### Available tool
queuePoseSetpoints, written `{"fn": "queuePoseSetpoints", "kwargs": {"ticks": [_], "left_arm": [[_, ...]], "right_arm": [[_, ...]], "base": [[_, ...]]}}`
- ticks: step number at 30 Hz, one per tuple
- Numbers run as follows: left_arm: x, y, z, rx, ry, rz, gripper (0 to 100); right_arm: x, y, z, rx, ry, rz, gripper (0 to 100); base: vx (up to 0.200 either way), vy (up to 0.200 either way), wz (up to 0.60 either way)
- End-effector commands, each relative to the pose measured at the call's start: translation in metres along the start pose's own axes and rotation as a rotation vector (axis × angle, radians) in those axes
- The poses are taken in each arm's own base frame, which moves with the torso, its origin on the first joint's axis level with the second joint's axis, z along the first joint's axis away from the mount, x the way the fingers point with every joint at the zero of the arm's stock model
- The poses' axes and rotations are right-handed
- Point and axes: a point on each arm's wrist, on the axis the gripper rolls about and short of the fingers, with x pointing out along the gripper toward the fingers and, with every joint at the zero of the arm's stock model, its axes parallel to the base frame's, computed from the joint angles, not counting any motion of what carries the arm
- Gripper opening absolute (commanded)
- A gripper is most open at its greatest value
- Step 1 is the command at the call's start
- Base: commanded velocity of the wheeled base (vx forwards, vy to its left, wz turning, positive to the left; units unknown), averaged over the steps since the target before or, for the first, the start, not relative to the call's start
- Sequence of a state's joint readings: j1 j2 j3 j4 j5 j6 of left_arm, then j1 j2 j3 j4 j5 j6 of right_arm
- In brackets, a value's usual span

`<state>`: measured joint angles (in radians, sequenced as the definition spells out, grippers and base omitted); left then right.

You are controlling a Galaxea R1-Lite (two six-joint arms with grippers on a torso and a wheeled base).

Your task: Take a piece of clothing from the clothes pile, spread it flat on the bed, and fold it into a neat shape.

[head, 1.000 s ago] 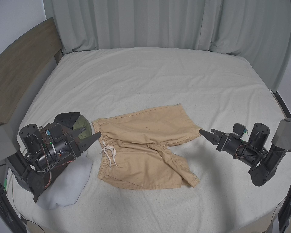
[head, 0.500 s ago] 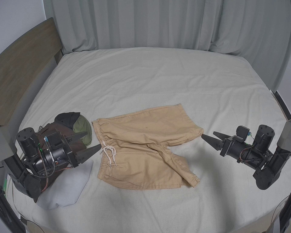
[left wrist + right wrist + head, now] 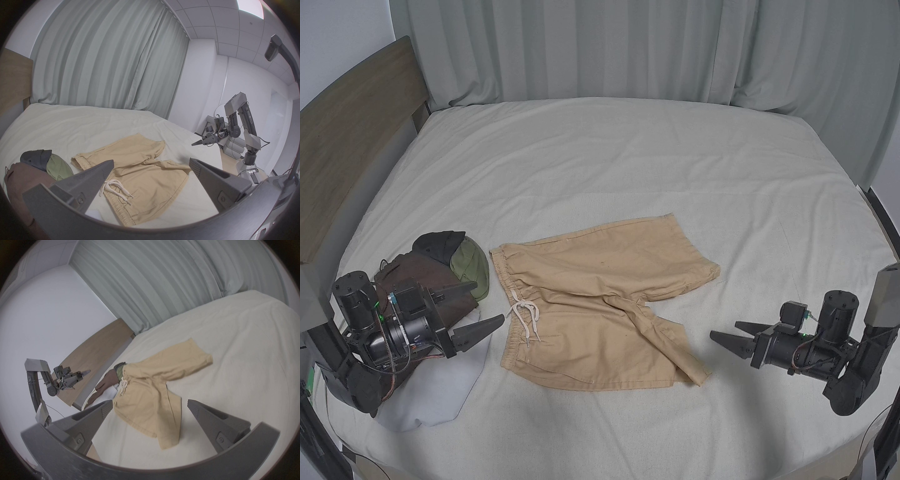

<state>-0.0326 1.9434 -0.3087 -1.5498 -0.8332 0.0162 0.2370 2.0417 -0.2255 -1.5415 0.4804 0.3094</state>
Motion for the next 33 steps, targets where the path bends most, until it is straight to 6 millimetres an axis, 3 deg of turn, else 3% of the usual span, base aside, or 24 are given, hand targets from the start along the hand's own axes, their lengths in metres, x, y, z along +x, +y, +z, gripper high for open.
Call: {"fn": "queuePoseSetpoints", "kwargs": {"ticks": [1,17,33], "left_arm": [[-0.001,0.002,-0.003,-0.007,0.008,0.008,100],[0.0,0.005,-0.011,0.047,0.028,0.013,100],[0.0,0.005,-0.01,0.048,0.027,0.014,100]], "right_arm": [[-0.004,-0.002,-0.022,0.041,0.096,-0.021,100],[0.015,-0.02,-0.064,0.121,0.254,-0.051,100],[0.029,-0.024,-0.063,0.237,0.23,-0.052,100]], "base": [[0.0,0.0,0.0],[0.0,0.0,0.0],[0.0,0.0,0.0]]}}
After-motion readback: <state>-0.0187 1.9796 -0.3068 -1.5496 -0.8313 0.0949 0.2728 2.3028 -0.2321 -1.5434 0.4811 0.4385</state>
